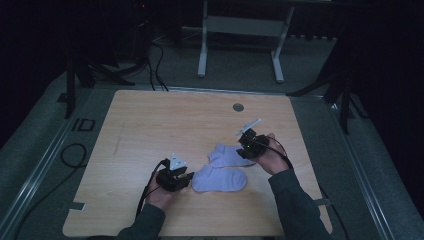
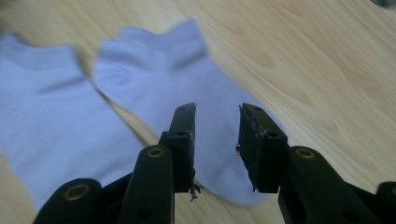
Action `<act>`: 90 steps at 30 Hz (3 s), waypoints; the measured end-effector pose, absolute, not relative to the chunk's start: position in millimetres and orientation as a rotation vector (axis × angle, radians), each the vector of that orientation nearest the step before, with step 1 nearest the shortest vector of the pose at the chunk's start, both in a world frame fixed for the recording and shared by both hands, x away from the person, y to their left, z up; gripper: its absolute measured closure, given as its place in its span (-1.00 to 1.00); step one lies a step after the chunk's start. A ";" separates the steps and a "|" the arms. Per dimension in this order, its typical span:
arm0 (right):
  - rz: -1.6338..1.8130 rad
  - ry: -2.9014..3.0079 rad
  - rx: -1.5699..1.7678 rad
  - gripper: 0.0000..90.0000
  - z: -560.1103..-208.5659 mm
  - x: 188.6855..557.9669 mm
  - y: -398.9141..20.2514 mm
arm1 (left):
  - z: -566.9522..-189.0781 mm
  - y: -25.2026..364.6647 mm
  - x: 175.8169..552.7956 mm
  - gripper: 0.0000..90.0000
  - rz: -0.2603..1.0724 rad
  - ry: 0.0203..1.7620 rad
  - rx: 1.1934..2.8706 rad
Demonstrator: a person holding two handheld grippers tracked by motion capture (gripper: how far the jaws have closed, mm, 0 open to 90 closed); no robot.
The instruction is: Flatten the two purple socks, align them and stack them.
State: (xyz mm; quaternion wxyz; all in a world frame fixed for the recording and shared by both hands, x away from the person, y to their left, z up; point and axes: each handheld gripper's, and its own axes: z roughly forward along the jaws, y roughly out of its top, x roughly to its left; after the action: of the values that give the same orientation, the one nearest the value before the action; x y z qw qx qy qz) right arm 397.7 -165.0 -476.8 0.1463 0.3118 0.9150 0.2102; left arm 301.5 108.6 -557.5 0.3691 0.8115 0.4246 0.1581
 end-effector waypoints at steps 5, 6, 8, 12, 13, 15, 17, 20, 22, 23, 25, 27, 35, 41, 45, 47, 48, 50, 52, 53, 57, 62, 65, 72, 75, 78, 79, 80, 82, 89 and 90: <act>0.572 2.701 0.758 0.42 -478.0 398.5 -149.5 | -557.4 108.5 301.6 0.39 0.404 1.088 2.082; 0.566 2.728 0.725 0.41 -479.4 399.5 -146.9 | -557.6 108.5 301.6 0.38 0.403 1.089 2.081; 0.510 2.758 0.657 0.38 -482.9 400.1 -141.1 | -557.5 108.6 301.8 0.38 0.404 1.088 2.086; 0.497 2.795 0.602 0.35 -489.9 405.3 -133.6 | -557.7 107.9 301.5 0.38 0.401 1.088 2.083; 0.501 2.807 0.595 0.33 -492.8 407.5 -132.2 | -557.7 107.9 301.5 0.38 0.400 1.089 2.083; 0.483 2.819 0.591 0.29 -497.8 410.2 -130.1 | -558.1 107.7 301.7 0.38 0.399 1.089 2.082; 0.474 2.831 0.591 0.24 -503.4 413.3 -127.5 | -558.3 107.5 301.8 0.38 0.395 1.089 2.082; 0.473 2.840 0.598 0.17 -508.6 416.7 -124.6 | -558.5 107.3 301.8 0.37 0.393 1.086 2.085; 0.464 2.863 0.609 0.07 -515.0 420.7 -119.6 | -558.7 107.1 301.9 0.37 0.391 1.084 2.086; 0.448 2.871 0.614 0.06 -516.3 422.1 -118.1 | -558.8 107.0 301.9 0.37 0.391 1.084 2.087; 0.431 2.876 0.624 0.03 -518.6 425.1 -115.2 | -558.9 106.9 301.8 0.37 0.389 1.082 2.090; 0.430 2.884 0.650 0.00 -519.0 429.4 -112.0 | -559.0 106.7 301.9 0.37 0.388 1.083 2.089; 0.377 2.934 0.742 0.03 -528.0 438.8 -108.0 | -558.1 107.7 301.8 0.37 0.386 1.084 2.081; 0.376 2.917 0.819 0.43 -526.4 443.0 -110.2 | -557.9 108.1 301.8 0.36 0.383 1.084 2.079; 0.352 2.906 0.848 0.72 -525.3 444.1 -110.3 | -558.8 107.8 302.2 0.35 0.380 1.086 2.081; 0.352 2.894 0.868 0.84 -525.4 444.9 -110.7 | -558.8 107.6 302.1 0.35 0.380 1.085 2.083; 0.351 2.891 0.872 0.88 -525.4 445.3 -110.9 | -558.8 107.6 302.1 0.35 0.380 1.085 2.083; 0.353 2.887 0.869 0.91 -525.5 444.8 -111.1 | -558.7 107.7 302.1 0.35 0.380 1.085 2.083; 0.370 2.883 0.875 0.92 -525.9 443.6 -111.5 | -558.8 108.0 302.3 0.35 0.380 1.086 2.080; 0.392 2.886 0.892 0.92 -525.9 443.4 -112.7 | -558.8 108.0 302.4 0.35 0.380 1.086 2.080; 0.444 2.889 0.930 0.92 -526.0 444.5 -117.4 | -558.7 107.8 302.1 0.35 0.381 1.084 2.081; 0.569 2.869 0.974 0.92 -517.8 440.5 -128.6 | -558.3 108.6 302.3 0.35 0.382 1.087 2.078; 0.617 2.834 0.971 0.92 -507.8 434.5 -138.3 | -558.8 107.5 302.1 0.35 0.384 1.086 2.080; 0.686 2.781 0.966 0.92 -488.9 427.3 -152.6 | -558.3 108.5 302.5 0.34 0.384 1.087 2.078; 0.717 2.752 0.963 0.92 -480.3 422.1 -157.8 | -558.5 108.4 302.5 0.34 0.382 1.088 2.076; 0.767 2.727 0.953 0.92 -473.0 416.3 -163.3 | -558.7 107.9 302.5 0.34 0.381 1.086 2.080; 0.782 2.718 0.954 0.92 -470.5 414.1 -165.3 | -558.8 107.9 302.6 0.34 0.383 1.085 2.082; 0.782 2.718 0.954 0.92 -470.5 414.1 -165.3 | -558.8 107.9 302.6 0.34 0.383 1.085 2.082; 0.803 2.694 0.939 0.92 -463.6 407.1 -169.9 | -558.8 107.4 302.3 0.34 0.380 1.086 2.082; 0.894 2.641 0.879 0.91 -441.4 381.6 -176.0 | -558.5 108.3 302.6 0.34 0.382 1.089 2.074; 0.902 2.637 0.870 0.91 -439.1 378.5 -176.2 | -558.5 108.5 302.7 0.34 0.381 1.091 2.072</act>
State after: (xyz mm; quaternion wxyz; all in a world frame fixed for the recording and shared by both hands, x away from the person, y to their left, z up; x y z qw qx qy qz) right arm 378.5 -176.2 -439.1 0.1109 0.2962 0.8976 0.3070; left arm 302.7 108.5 -558.5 0.3749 0.8096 0.4263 0.1490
